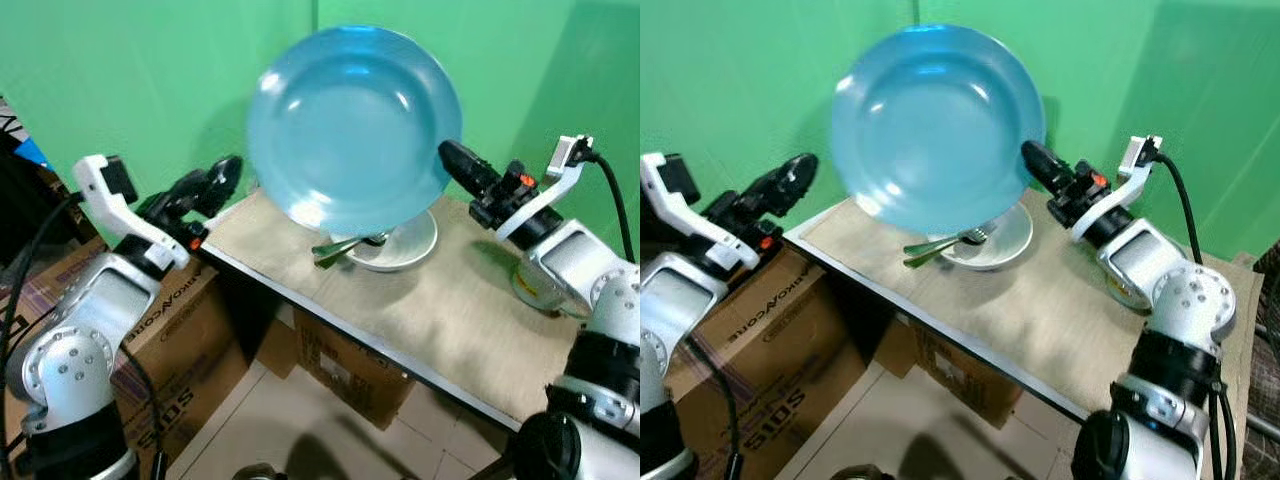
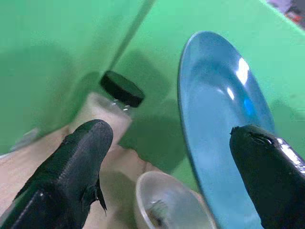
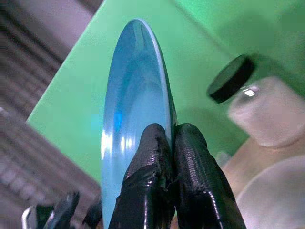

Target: Setting the table

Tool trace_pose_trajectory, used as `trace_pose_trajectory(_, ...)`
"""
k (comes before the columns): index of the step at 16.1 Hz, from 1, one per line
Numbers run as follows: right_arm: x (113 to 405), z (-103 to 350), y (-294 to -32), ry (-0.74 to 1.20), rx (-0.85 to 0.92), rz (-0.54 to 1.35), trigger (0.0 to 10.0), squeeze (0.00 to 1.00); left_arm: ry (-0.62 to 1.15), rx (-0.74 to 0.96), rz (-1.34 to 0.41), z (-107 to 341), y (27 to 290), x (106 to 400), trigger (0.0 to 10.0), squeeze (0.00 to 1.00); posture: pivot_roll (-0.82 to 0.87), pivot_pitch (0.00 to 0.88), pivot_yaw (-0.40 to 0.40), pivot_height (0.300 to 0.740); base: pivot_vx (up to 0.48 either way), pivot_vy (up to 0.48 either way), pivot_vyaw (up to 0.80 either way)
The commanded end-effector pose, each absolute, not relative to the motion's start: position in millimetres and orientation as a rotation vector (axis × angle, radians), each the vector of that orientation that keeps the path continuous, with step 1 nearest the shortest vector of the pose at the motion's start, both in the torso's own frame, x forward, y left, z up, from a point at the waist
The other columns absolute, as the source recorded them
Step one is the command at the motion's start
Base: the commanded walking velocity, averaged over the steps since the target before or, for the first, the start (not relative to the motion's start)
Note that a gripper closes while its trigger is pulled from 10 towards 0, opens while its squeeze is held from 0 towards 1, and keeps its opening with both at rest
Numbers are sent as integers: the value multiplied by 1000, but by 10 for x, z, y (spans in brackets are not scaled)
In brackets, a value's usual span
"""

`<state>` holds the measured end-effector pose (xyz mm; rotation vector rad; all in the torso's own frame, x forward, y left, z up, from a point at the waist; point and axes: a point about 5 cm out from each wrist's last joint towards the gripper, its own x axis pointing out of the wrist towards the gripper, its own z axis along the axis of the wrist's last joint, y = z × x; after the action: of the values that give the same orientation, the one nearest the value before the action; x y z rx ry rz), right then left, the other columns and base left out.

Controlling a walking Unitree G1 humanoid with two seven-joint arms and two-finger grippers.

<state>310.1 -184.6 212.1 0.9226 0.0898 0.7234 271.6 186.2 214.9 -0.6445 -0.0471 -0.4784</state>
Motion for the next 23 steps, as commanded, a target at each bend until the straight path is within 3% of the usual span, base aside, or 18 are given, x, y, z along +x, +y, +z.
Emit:
trace_pose_trajectory(1, 3034, 2236, -1751, 40, 909, 824, 0, 0, -33, -659, -541, 2184, 1794, 2725, 10000, 0, 90, 0, 53, 740, 0, 0, 0)
trace_pose_trajectory(2, 3021, 2242, -1736, 32, 908, 833, 0, 0, -18, -667, -551, 2172, 1777, 2735, 7725, 0, 89, 0, 54, 740, 0, 0, 0)
trace_pose_trajectory(3, 3011, 2242, -1737, 27, 908, 835, 0, 0, 4, -676, -540, 2143, 1777, 2749, 0, 0, 87, 0, 58, 740, 0, 0, 0)
trace_pose_trajectory(18, 2999, 2285, -1683, -4, 896, 875, 0, 0, -31, -711, -588, 2177, 1757, 2680, 0, 0, 98, 0, 51, 740, 0, 0, 0)
trace_pose_trajectory(23, 3000, 2289, -1678, -8, 906, 879, 0, 0, -89, -730, -681, 2265, 1725, 2589, 0, 0, 100, 0, 50, 740, 0, 0, 0)
